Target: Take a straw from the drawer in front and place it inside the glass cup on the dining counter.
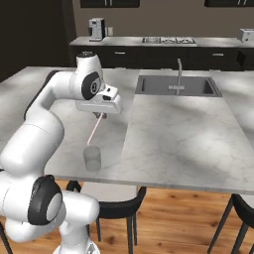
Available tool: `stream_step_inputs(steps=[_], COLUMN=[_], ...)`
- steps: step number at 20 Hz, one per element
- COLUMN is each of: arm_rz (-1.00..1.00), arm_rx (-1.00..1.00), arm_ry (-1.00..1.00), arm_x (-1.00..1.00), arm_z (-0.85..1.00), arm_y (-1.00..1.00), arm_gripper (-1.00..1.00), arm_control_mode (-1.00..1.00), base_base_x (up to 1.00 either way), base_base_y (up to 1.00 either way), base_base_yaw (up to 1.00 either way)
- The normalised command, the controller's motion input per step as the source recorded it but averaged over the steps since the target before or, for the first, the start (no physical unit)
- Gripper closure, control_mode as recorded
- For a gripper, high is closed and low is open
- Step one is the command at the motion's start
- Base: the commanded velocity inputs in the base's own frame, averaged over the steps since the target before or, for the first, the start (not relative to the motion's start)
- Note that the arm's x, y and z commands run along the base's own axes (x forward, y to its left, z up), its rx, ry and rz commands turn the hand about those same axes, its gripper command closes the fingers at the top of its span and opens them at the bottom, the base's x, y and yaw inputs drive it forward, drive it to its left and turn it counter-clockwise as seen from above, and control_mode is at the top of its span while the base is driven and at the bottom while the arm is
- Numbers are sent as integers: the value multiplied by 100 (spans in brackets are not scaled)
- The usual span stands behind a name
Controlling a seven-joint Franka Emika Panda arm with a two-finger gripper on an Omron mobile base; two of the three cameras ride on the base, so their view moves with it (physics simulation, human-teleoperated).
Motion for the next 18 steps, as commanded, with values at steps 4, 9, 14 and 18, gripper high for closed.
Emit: stream_step_inputs(steps=[4, 9, 14, 18], arm_rz=[7, 33, 40, 38], arm_rx=[2, 14, 18, 15], arm_ry=[-13, -26, -14, -5], arm_x=[1, 1, 26, 26], arm_z=[17, 21, 2, 0], arm_y=[2, -1, 0, 11], arm_gripper=[100, 100, 100, 100], arm_control_mode=[-100, -100, -100, -100], base_base_x=[0, 0, 0, 0], base_base_y=[0, 0, 0, 0], base_base_yaw=[0, 0, 0, 0])
